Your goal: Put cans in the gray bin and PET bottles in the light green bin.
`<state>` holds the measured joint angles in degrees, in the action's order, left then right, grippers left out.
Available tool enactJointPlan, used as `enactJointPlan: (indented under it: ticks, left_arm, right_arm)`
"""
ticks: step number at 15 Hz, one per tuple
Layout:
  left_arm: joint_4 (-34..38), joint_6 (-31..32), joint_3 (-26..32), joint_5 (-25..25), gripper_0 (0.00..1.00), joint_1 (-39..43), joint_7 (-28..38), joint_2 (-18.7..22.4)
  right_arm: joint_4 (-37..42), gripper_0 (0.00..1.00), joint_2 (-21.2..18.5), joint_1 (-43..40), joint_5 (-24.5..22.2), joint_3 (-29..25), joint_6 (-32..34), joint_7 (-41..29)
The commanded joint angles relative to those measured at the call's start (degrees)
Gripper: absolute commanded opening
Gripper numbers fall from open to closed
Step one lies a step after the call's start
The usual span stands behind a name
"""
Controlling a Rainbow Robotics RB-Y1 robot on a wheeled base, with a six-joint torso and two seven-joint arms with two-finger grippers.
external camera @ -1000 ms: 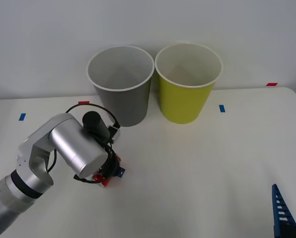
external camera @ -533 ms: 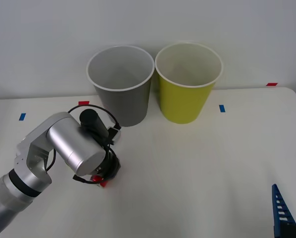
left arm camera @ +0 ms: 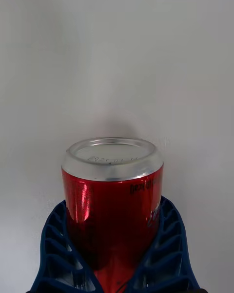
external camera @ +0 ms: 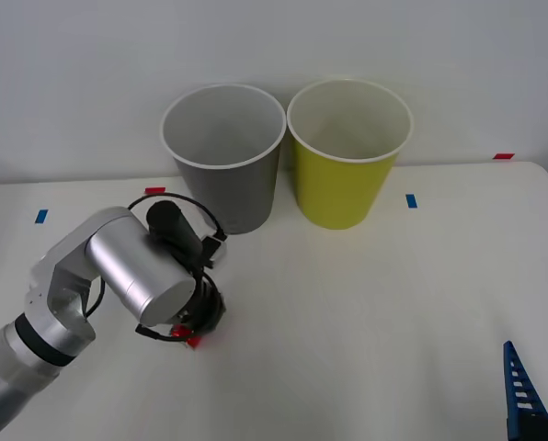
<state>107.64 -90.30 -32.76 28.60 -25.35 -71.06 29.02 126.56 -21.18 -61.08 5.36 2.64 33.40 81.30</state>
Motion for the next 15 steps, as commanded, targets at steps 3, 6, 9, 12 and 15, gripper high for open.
enactJointPlan:
  ticks: [3, 6, 9, 12, 15]
  left_arm:
    - [7.1, 1.5, 0.0, -1.7, 0.0, 0.2, -0.6, 2.5]
    - [12.2, 3.9, 0.1, -2.8, 0.0, 0.2, -1.5, 3.9]
    - [16.5, 4.7, 1.1, -3.7, 0.0, 0.2, -2.2, 4.7]
    - [19.7, 4.6, 5.2, -2.8, 0.0, 0.6, -6.4, 4.6]
    - [24.5, 4.6, 13.9, -0.7, 0.0, 3.9, -14.2, 1.0]
  right_arm:
    - [0.0, 1.0, 0.0, 0.0, 0.0, 0.0, 0.0, 0.0]
    - [0.0, 1.0, 0.0, 0.0, 0.0, 0.0, 0.0, 0.0]
    - [0.0, 1.0, 0.0, 0.0, 0.0, 0.0, 0.0, 0.0]
    - [0.0, 1.0, 0.0, 0.0, 0.0, 0.0, 0.0, 0.0]
    - [0.0, 1.0, 0.0, 0.0, 0.0, 0.0, 0.0, 0.0]
